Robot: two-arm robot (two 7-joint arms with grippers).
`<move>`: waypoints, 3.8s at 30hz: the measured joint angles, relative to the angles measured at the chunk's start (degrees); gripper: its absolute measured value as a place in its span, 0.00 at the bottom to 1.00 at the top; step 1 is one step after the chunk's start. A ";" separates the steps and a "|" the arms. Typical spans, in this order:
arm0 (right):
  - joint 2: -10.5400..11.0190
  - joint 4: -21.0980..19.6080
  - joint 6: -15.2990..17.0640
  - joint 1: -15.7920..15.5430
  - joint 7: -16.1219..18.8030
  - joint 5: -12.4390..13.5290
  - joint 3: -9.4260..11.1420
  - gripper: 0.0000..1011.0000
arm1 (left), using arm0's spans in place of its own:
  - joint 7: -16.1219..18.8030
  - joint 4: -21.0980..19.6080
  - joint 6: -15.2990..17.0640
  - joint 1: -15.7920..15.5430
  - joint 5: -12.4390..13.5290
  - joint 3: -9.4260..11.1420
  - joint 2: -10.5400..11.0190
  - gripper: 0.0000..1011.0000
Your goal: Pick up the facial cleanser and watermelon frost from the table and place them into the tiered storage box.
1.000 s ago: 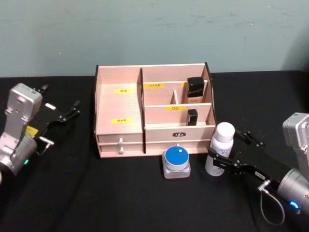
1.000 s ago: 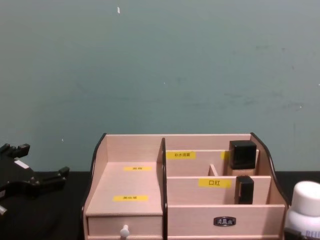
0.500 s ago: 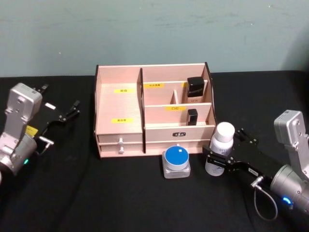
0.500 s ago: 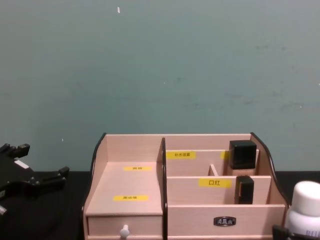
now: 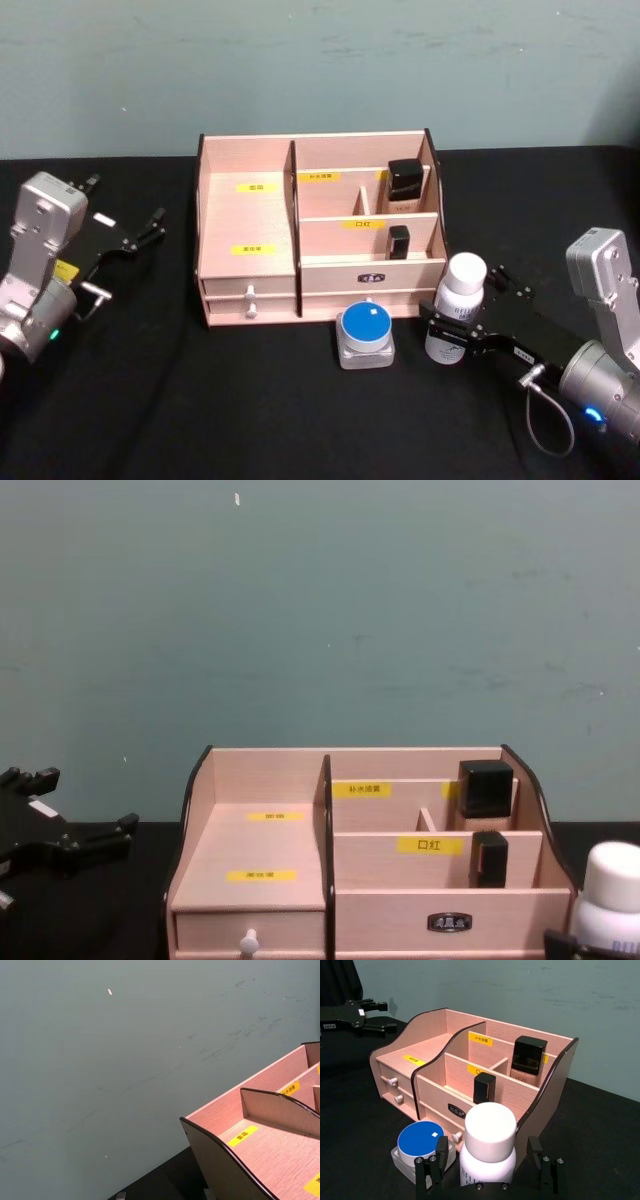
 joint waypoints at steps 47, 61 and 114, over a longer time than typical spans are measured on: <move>0.40 -0.94 -0.04 -0.22 1.63 2.01 0.79 0.60 | 0.00 0.00 0.00 0.00 0.00 0.00 0.00 0.99; 2.66 -8.31 2.40 0.26 3.65 5.75 0.58 0.60 | 0.00 0.00 0.00 0.00 0.00 0.00 0.00 0.99; -11.05 13.90 5.55 29.15 0.10 0.37 -10.89 0.60 | 0.00 0.00 0.00 0.00 0.00 0.00 0.00 0.99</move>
